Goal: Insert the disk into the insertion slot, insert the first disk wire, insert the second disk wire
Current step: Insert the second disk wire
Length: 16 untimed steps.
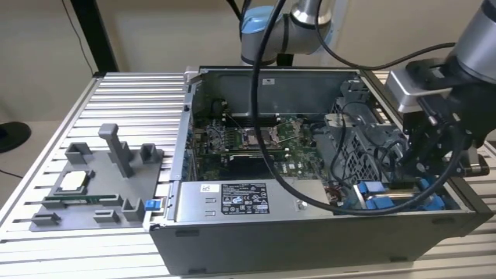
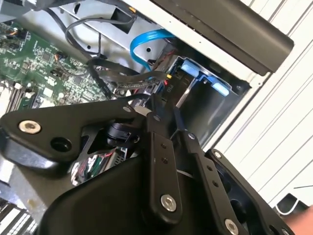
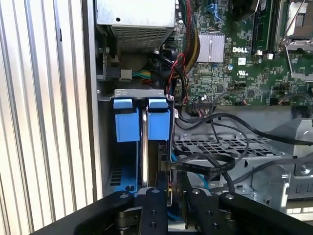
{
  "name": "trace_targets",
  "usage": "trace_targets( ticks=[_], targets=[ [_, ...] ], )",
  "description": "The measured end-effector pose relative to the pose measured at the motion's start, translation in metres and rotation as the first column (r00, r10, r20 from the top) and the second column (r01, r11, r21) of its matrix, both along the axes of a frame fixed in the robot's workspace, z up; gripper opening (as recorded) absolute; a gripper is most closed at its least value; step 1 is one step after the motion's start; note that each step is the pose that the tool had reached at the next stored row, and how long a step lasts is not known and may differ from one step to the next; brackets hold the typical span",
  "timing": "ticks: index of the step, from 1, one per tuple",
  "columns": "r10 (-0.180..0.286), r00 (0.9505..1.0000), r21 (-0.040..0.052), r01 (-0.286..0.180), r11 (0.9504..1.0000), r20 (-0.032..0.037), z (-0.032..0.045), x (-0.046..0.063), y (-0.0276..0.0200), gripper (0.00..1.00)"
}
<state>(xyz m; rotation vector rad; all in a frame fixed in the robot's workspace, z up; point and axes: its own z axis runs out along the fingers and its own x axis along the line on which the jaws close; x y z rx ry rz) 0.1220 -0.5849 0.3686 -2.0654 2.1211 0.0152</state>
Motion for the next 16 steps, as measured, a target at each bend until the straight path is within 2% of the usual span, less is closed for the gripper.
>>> trace_targets(
  ticks=[8,16],
  targets=[
    [0.0,1.0,-0.0004,0.0,1.0,-0.0001,0.0357,0.0,0.0,1.0],
    [0.0,1.0,-0.0006,0.0,1.0,-0.0004,0.0371,0.0,0.0,1.0]
  ],
)
